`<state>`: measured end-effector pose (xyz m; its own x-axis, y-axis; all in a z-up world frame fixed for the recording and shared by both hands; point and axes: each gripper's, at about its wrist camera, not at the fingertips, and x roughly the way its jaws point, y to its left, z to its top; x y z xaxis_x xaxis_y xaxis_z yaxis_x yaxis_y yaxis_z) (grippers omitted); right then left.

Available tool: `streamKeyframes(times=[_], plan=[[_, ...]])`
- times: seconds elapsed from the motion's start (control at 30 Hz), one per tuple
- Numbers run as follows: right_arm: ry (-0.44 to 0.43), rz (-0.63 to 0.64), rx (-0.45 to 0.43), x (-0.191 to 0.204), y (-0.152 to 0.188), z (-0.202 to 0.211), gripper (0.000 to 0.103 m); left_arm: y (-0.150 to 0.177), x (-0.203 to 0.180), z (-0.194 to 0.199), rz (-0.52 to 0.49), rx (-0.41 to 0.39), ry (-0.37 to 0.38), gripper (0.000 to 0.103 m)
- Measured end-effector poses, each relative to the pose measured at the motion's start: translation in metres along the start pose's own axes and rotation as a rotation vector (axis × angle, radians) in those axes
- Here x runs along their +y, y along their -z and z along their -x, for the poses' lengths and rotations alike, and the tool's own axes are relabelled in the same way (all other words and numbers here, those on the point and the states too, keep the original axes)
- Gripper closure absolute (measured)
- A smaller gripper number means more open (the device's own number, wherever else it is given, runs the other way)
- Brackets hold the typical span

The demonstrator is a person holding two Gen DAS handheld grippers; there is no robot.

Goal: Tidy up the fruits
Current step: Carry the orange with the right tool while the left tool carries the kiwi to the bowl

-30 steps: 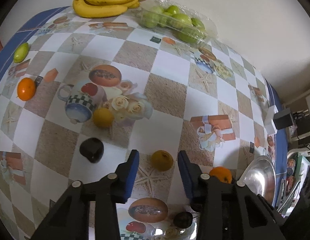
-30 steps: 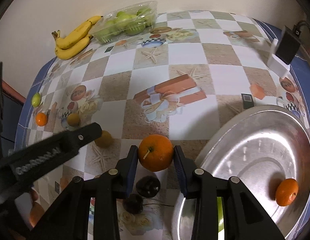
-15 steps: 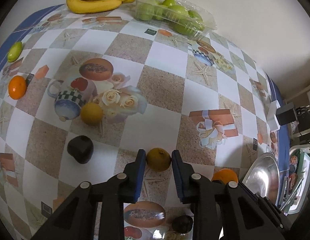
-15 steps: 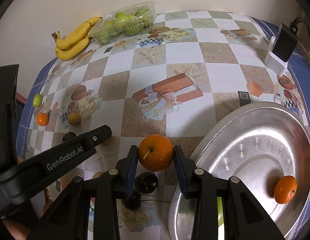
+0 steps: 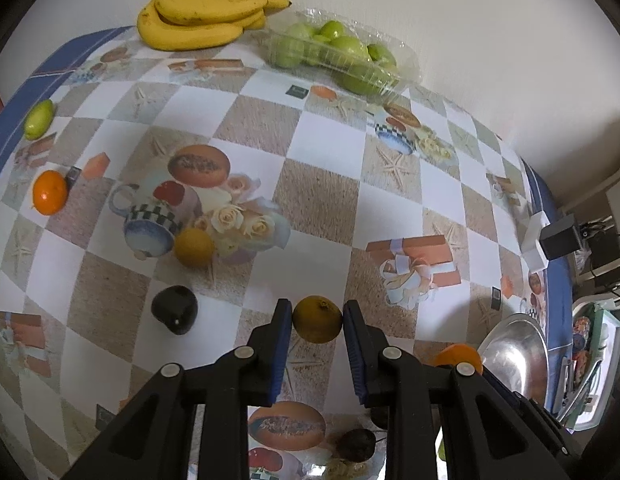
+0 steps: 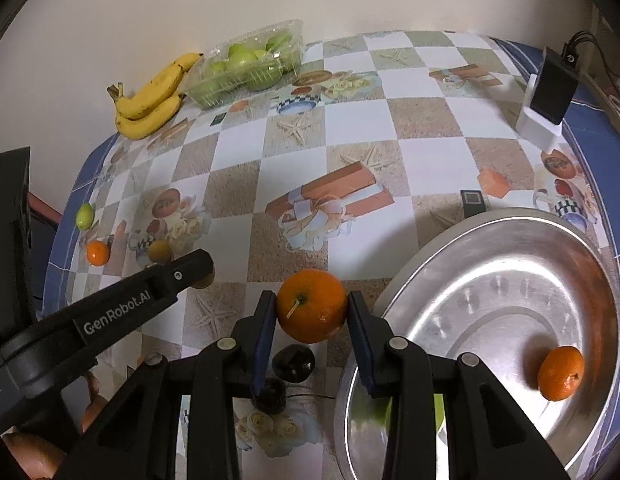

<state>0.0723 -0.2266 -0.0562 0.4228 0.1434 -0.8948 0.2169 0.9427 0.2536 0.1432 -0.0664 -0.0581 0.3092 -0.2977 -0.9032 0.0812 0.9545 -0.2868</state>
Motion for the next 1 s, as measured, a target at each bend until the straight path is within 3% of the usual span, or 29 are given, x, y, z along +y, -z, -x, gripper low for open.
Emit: streamKeyframes(times=[0.73, 1.0], plan=[[0.023, -0.048, -0.02, -0.016, 0.0, 0.023, 0.066, -0.001, -0.004, 0.025, -0.007, -0.041, -0.013, 0.075], [0.076, -0.123, -0.025, -0.046, -0.002, 0.032, 0.066, 0.002, -0.015, 0.031, -0.033, -0.046, -0.001, 0.075]])
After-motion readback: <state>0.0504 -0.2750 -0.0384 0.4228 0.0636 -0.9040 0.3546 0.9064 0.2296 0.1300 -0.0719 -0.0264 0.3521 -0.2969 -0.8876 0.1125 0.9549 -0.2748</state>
